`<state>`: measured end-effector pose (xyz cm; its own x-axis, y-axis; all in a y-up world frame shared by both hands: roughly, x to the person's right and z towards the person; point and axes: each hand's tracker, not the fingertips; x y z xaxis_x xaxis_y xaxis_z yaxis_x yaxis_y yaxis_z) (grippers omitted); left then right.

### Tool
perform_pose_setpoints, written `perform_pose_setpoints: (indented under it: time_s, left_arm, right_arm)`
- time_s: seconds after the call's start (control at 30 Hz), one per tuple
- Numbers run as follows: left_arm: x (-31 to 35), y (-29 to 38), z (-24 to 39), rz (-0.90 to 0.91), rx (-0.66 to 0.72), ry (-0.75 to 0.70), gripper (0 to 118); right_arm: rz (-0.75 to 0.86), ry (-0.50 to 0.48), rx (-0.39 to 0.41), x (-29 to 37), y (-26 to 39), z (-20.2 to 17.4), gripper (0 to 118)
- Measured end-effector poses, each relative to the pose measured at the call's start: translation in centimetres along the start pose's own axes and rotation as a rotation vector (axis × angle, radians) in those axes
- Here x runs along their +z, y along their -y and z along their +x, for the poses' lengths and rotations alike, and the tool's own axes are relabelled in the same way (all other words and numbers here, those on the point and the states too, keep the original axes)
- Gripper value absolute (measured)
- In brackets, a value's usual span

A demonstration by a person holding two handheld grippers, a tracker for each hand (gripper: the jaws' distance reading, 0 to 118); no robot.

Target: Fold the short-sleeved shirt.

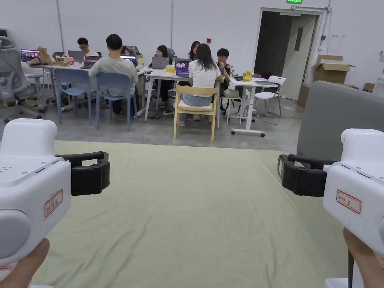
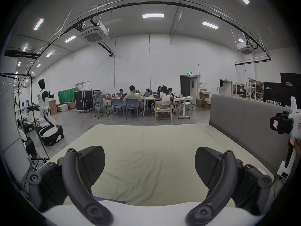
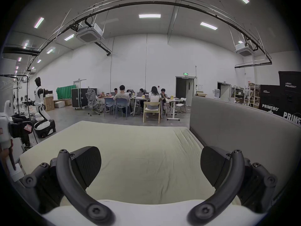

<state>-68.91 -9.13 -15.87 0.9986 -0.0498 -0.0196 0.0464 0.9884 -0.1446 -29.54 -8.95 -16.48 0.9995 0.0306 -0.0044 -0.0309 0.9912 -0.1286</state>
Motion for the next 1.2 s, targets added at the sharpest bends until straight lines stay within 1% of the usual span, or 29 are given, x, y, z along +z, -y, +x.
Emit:
perform_pose_setpoints:
  time_s: [0.8,0.97,1.13,1.2]
  left_arm:
    - [-0.02,-0.06,-0.55,-0.024,0.007,0.014,116]
    - [0.01,-0.11,-0.61,-0.024,0.001,0.010,116]
    - [0.00,-0.22,-0.73,-0.026,0.005,0.012,116]
    - [0.00,-0.23,-0.79,-0.028,0.009,0.014,116]
  right_arm:
    - [0.000,-0.005,0.029,0.20,-0.39,-0.35,118]
    - [0.000,0.003,0.050,0.23,-0.36,-0.58,118]
    - [0.007,-0.001,0.044,0.24,-0.39,-0.61,118]
    - [0.023,-0.004,0.025,0.34,-0.37,-0.51,118]
